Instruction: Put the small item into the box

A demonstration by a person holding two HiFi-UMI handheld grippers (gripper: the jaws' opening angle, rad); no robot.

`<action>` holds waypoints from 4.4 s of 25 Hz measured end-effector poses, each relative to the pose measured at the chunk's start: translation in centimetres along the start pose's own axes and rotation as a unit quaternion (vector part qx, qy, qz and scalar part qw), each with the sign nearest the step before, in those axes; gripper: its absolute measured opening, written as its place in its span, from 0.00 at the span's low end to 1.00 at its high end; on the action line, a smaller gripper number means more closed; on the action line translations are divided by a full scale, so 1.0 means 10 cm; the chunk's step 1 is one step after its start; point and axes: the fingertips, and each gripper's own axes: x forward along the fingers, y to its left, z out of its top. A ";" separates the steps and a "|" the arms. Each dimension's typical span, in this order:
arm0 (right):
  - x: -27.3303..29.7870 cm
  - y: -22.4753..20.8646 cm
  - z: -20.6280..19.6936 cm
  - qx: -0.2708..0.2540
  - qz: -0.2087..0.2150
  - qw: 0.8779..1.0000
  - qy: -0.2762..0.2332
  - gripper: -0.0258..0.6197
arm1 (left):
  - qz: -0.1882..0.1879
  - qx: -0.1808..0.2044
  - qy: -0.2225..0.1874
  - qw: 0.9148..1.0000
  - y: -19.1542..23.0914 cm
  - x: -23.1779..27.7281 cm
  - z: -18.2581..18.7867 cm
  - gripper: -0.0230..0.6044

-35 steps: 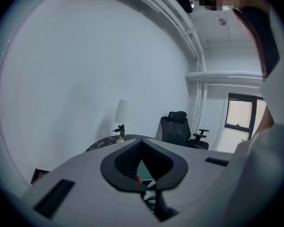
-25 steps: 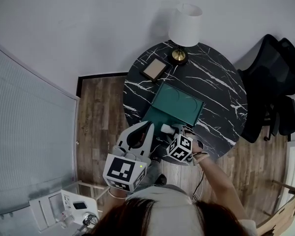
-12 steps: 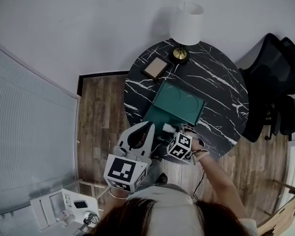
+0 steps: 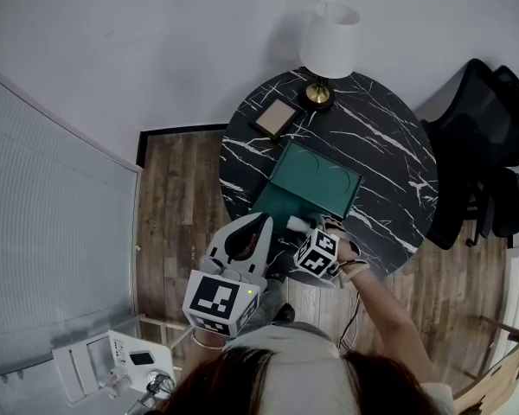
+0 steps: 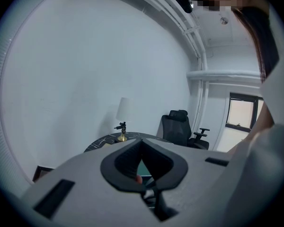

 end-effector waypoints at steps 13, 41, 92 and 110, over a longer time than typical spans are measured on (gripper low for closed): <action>-0.20 0.05 0.09 0.023 -0.011 0.999 -0.022 0.34 | -0.001 0.009 -0.011 1.000 -0.11 -0.17 0.04 0.05; -1.29 0.34 0.18 0.154 -0.108 0.974 -0.129 0.19 | 0.010 0.045 -0.057 0.997 -0.67 -1.03 0.10 0.05; -3.73 1.43 0.19 0.193 -0.278 0.867 -0.365 0.08 | 0.031 0.085 -0.087 0.992 -1.86 -2.27 -0.12 0.05; -4.29 1.98 0.26 0.208 -0.321 0.840 -0.385 0.08 | 0.004 0.085 -0.099 0.991 -1.99 -2.82 -0.22 0.05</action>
